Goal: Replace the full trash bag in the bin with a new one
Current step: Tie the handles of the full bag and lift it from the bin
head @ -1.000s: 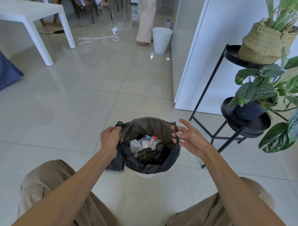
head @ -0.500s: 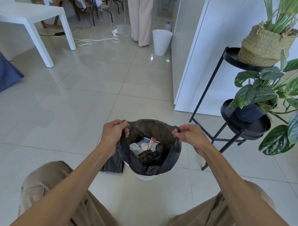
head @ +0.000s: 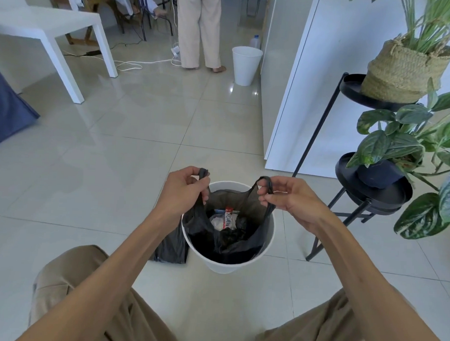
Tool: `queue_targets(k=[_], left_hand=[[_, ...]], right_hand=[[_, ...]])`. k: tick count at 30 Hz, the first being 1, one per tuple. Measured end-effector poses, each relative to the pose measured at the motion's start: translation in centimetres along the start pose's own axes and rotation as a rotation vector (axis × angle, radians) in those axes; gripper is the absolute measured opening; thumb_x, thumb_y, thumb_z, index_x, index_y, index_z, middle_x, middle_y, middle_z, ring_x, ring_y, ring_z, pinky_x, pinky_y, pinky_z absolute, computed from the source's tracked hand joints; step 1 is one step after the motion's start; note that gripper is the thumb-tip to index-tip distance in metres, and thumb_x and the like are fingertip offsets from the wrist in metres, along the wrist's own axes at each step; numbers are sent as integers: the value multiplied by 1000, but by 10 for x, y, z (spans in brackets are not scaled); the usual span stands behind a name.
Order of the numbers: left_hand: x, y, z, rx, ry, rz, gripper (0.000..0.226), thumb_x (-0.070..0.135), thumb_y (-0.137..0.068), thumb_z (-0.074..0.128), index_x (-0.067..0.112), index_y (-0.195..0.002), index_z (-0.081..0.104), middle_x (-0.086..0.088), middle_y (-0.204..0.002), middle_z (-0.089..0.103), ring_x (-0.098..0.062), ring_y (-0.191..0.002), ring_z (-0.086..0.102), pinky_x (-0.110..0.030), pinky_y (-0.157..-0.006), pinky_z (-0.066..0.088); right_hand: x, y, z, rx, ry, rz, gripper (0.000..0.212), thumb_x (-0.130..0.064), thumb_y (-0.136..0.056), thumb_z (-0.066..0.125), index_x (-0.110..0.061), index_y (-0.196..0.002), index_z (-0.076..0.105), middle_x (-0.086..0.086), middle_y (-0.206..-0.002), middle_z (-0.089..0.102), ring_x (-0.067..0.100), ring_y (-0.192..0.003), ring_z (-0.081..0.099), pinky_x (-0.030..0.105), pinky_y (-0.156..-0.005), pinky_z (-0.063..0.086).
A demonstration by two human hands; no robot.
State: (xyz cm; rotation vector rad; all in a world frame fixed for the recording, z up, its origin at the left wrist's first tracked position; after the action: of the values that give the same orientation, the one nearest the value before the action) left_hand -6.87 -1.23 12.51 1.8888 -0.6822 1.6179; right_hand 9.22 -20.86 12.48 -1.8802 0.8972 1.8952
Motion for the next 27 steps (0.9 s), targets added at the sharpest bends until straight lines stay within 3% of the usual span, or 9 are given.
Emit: queue_targets(k=[4,7,10,12,15,18,23,25,27], left_hand=[[19,-11,1,33,68,101,13,6,-89,73,18,-92,78,-1,-86,72,-13,-82,65,-29,-85,52],[26,-15,6,53,216,135,17,2,-88,72,18,-89,77,0,-111,74,-7,-101,68,-22,-91,48],[29,-20,20,-49,279,150,23,0,-90,69,19,-102,76,0,-116,74,-11,-110,67,-31,-105,50],[31,-20,30,-129,236,170,34,4,-91,68,24,-119,72,-1,-114,76,-18,-112,69,-37,-105,50],[31,-25,40,-192,83,174,57,4,-96,63,28,-146,49,-5,-116,72,-22,-98,75,-31,-94,56],[25,-29,51,-266,-115,157,65,4,-100,56,34,-154,34,-9,-112,68,-18,-82,74,-33,-92,56],[20,-39,59,-293,-203,144,61,1,-100,48,33,-151,42,-1,-89,69,-18,-64,56,-30,-73,54],[18,-39,59,-306,-224,157,54,0,-97,49,30,-143,50,0,-83,70,-18,-62,52,-38,-72,54],[16,-37,63,-337,-222,159,41,-1,-96,48,25,-127,47,0,-79,70,-22,-61,49,-41,-67,49]], right_hand=[[-28,-5,-5,318,237,-238,14,-1,-85,75,-11,-93,78,2,-98,75,9,-91,71,26,-88,57],[-43,-4,0,420,338,-474,13,-4,-85,76,-10,-95,80,-1,-116,66,4,-103,65,25,-94,54],[-40,-8,2,414,256,-433,21,-7,-89,72,-12,-109,78,-2,-121,72,10,-114,66,35,-104,52],[-40,-7,6,397,222,-416,26,-9,-92,69,-15,-116,75,-3,-118,74,8,-112,68,36,-105,51],[-43,-4,8,374,221,-476,32,-2,-94,64,-11,-123,71,-1,-120,73,8,-114,67,29,-104,50],[-42,-6,7,411,304,-512,33,0,-91,66,-10,-122,72,3,-118,74,14,-109,70,32,-99,54],[-47,-4,18,426,532,-681,27,2,-86,73,-10,-110,76,-8,-96,73,17,-85,74,28,-81,60],[-48,-5,17,421,567,-655,23,-3,-86,74,-8,-108,77,-7,-92,74,17,-82,74,27,-81,60],[-46,-8,16,398,587,-570,22,-8,-86,76,-13,-106,72,-6,-85,75,10,-76,72,22,-77,59]])
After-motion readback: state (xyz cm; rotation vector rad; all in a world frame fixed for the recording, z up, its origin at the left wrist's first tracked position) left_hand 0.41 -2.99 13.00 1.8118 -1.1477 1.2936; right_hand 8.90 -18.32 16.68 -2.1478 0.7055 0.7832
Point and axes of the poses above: each hand's wrist, its own y-axis away from the middle knuckle, its own z-axis out of the palm, x = y × z, the point moved 6 cm from there along -y, towards the middle knuckle
